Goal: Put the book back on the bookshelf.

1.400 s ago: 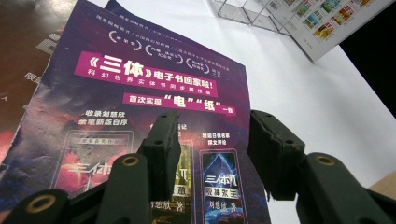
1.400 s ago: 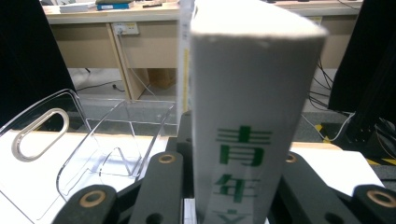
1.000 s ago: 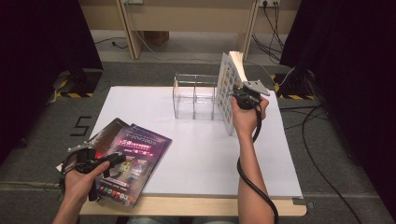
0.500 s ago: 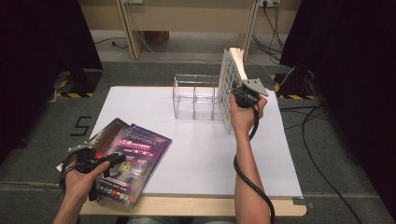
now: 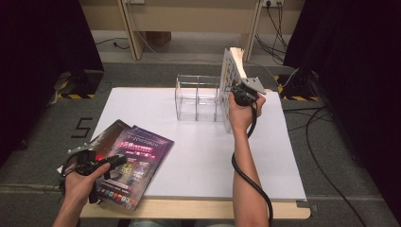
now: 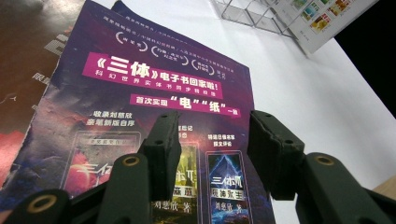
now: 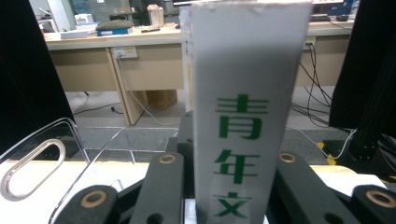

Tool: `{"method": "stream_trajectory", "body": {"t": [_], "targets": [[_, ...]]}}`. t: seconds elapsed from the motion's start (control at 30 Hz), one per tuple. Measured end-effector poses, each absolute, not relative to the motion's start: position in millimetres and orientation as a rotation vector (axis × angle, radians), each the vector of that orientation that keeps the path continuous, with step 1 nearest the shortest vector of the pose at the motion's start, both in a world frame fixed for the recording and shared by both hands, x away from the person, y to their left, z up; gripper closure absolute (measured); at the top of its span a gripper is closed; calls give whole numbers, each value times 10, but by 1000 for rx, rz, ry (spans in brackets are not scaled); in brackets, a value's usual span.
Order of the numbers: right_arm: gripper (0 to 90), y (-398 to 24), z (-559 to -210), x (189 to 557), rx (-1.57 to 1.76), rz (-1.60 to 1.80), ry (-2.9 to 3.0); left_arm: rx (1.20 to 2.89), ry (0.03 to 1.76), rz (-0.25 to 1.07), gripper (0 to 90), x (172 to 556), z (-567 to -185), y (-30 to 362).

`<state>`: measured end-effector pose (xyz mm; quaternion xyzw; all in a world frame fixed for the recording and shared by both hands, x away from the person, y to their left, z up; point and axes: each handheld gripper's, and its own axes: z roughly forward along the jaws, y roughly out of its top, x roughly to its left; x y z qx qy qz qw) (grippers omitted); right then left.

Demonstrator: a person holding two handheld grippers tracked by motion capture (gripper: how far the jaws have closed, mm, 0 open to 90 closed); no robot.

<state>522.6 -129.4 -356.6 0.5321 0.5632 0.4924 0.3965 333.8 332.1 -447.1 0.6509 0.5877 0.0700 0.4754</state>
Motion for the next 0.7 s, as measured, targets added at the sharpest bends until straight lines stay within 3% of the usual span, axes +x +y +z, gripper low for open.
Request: {"method": "stream_trajectory", "body": {"t": [0.7], "targets": [[731, -1369, -3629, 5203, 1301, 1208, 1440, 1600, 1430, 171, 532, 3333, -4472, 3284]]}}
